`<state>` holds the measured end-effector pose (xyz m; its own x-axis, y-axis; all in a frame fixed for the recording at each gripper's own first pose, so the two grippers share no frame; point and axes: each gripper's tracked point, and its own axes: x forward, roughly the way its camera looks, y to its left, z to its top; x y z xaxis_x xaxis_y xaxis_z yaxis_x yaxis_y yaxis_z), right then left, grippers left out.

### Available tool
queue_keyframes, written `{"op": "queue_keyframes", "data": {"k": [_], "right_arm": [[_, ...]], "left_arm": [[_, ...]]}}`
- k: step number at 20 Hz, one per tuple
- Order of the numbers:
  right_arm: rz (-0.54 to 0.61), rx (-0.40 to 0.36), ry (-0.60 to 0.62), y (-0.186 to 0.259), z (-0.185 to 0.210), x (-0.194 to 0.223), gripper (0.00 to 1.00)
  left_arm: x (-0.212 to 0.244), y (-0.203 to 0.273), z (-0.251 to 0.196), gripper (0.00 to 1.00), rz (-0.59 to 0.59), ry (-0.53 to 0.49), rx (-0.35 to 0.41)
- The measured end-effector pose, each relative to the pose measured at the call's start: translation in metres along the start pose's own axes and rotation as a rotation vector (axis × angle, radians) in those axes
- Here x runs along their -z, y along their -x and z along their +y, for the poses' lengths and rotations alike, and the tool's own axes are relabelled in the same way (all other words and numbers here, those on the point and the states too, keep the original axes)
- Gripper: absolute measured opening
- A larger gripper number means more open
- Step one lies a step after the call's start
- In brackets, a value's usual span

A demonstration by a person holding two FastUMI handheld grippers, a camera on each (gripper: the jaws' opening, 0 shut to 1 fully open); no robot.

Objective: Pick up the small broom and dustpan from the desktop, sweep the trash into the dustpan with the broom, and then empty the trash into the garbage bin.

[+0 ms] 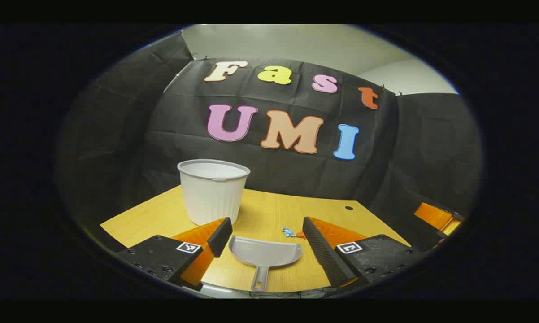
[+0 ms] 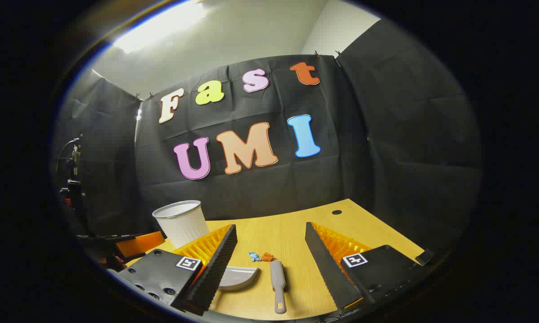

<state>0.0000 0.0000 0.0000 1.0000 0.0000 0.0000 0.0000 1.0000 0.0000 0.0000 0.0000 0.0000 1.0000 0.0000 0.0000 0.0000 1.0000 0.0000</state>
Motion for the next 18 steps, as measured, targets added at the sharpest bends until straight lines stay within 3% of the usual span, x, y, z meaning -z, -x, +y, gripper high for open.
{"op": "queue_keyframes", "data": {"k": [18], "right_arm": [[0.037,0.005,-0.007,0.002,-0.003,0.012,0.98]], "left_arm": [[0.016,0.006,0.003,0.93,0.044,-0.013,-0.009]]}}
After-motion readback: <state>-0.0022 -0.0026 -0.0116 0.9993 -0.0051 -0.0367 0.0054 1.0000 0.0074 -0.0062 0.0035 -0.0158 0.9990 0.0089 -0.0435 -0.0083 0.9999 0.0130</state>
